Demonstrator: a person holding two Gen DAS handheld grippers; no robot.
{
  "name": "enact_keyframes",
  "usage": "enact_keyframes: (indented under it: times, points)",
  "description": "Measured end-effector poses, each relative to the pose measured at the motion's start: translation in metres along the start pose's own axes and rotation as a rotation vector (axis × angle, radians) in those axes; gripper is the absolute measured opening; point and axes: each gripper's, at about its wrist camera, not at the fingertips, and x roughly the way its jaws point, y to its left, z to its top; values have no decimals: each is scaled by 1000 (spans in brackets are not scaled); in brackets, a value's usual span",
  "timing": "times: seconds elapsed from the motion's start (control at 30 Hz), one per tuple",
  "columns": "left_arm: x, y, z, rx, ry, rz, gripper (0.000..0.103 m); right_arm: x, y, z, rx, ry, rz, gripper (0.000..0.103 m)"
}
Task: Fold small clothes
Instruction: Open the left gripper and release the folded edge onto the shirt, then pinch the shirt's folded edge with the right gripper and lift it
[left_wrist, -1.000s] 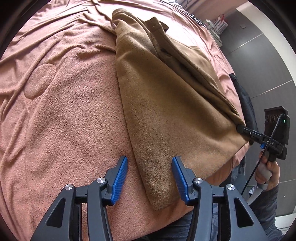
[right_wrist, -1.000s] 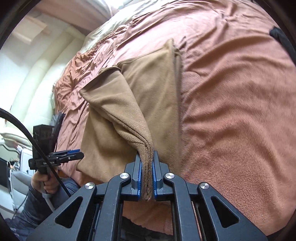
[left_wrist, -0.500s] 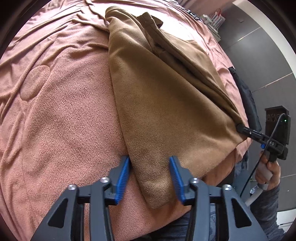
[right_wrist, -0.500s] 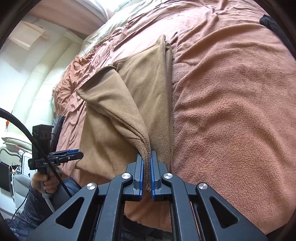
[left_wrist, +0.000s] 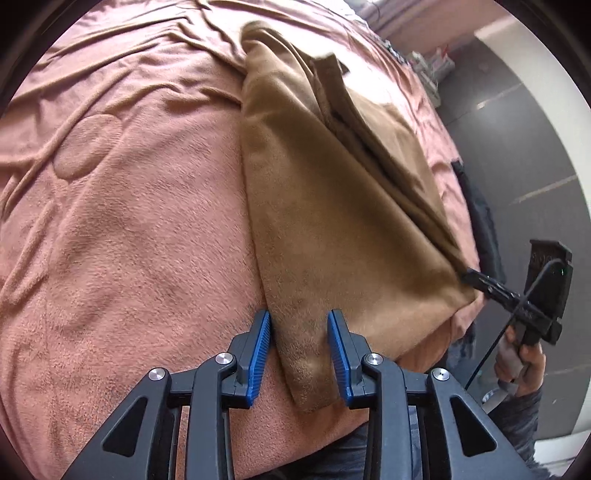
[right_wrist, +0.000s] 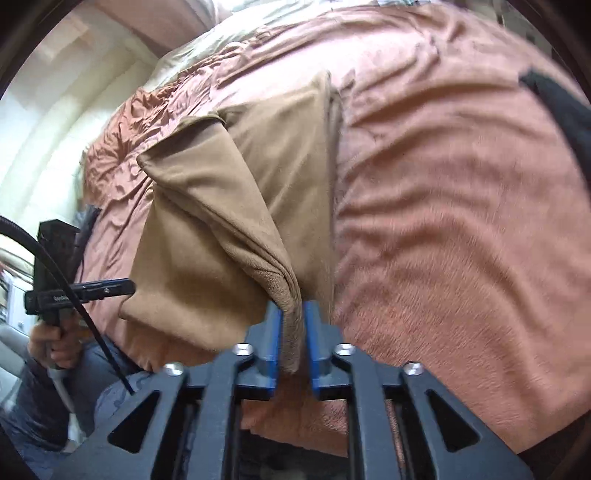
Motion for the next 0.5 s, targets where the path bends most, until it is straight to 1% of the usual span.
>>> enact_keyframes:
  times: [0.03, 0.07, 0.13, 0.23, 0.3, 0.33, 0.4, 0.5]
  points:
    - [-2, 3, 0, -15, -11, -10, 34, -3, 8, 4, -17, -12, -9, 51]
    - [-4, 6, -1, -27, -17, -21, 34, -6, 17, 10, -44, -25, -19, 57]
    - [-8, 10, -1, -47, -33, -47, 34, -7, 31, 12, -87, -28, -41, 57]
    - [-18, 17, -3, -75, -87, -75, 34, -2, 58, 27, -153, -25, -46, 57]
    - [-24, 20, -4, -92, -123, -82, 34, 4, 69, 35, -192, -16, -54, 57]
    - [-28, 24, -5, -108, -144, -87, 34, 9, 81, 41, -223, -11, -63, 57]
    - [-34, 32, -6, -145, -170, -105, 34, 20, 93, 50, -270, 3, -67, 57]
    - [-37, 41, -6, -194, -192, -134, 34, 37, 115, 64, -334, 25, -71, 57]
